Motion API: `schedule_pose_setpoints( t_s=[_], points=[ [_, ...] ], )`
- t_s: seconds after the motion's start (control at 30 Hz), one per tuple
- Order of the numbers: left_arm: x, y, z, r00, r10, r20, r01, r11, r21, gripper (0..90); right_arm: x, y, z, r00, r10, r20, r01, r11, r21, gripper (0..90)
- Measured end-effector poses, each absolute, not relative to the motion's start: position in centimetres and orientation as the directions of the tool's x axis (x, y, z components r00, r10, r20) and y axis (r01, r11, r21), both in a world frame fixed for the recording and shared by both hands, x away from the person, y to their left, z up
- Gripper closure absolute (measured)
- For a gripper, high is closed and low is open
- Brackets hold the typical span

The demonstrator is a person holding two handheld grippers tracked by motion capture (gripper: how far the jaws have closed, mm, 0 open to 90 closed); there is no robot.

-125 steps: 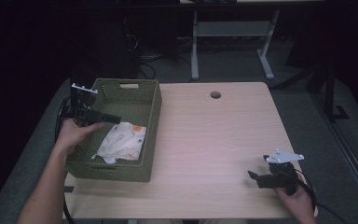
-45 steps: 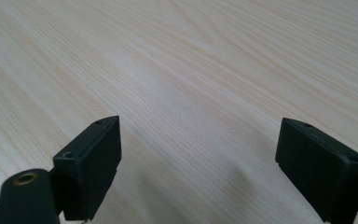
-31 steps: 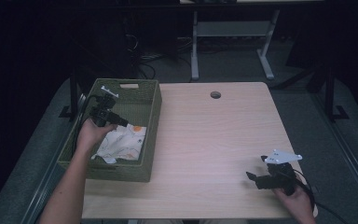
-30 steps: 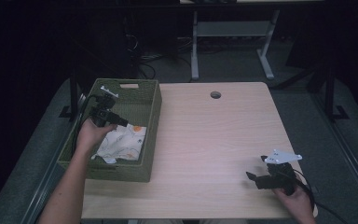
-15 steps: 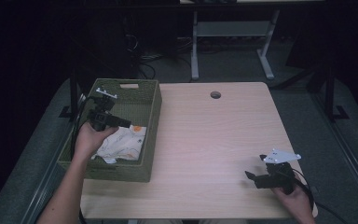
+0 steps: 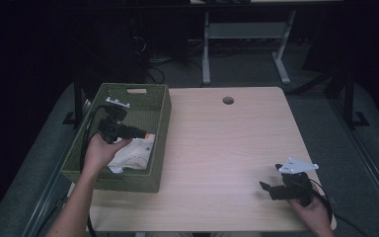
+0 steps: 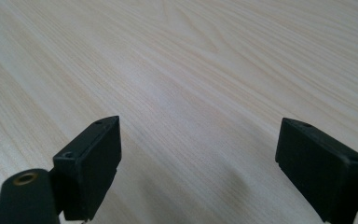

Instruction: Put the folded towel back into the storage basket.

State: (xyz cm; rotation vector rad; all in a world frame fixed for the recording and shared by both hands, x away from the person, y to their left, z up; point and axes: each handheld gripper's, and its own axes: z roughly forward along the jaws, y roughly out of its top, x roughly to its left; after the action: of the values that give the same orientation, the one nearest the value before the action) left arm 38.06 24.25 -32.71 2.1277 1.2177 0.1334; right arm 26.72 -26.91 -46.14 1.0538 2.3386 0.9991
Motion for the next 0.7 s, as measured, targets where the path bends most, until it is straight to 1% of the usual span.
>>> schedule_pose_setpoints(
  t_s=[0.13, 0.3, 0.37, 0.4, 0.43, 0.7],
  points=[
    [37.7, 23.8, -32.8, 0.57, 0.786, -0.24, 0.719, -0.335, 0.61, 57.8, 26.7, -26.9, -46.2, -0.643, 0.763, -0.055, 0.489, 0.466, 0.737, 13.9],
    [37.1, 22.9, -32.4, 0.595, 0.754, -0.279, 0.698, -0.311, 0.645, 55.1, 26.7, -26.9, -46.1, -0.643, 0.764, -0.056, 0.488, 0.464, 0.739, 13.9],
    [36.8, 22.5, -32.2, 0.605, 0.747, -0.276, 0.688, -0.316, 0.654, 54.5, 26.6, -27.0, -46.1, -0.641, 0.766, -0.057, 0.488, 0.464, 0.74, 13.9],
    [36.7, 22.2, -32.2, 0.613, 0.738, -0.283, 0.683, -0.313, 0.66, 54.5, 26.6, -27.0, -46.1, -0.641, 0.766, -0.057, 0.488, 0.464, 0.74, 13.9],
    [36.5, 21.8, -32.0, 0.624, 0.718, -0.309, 0.676, -0.297, 0.674, 54.4, 26.6, -27.0, -46.0, -0.642, 0.764, -0.058, 0.486, 0.464, 0.741, 13.9],
    [35.5, 19.7, -31.9, 0.666, 0.689, -0.286, 0.64, -0.33, 0.694, 53.7, 26.6, -27.0, -46.0, -0.64, 0.766, -0.059, 0.488, 0.465, 0.739, 13.9]
  ],
)
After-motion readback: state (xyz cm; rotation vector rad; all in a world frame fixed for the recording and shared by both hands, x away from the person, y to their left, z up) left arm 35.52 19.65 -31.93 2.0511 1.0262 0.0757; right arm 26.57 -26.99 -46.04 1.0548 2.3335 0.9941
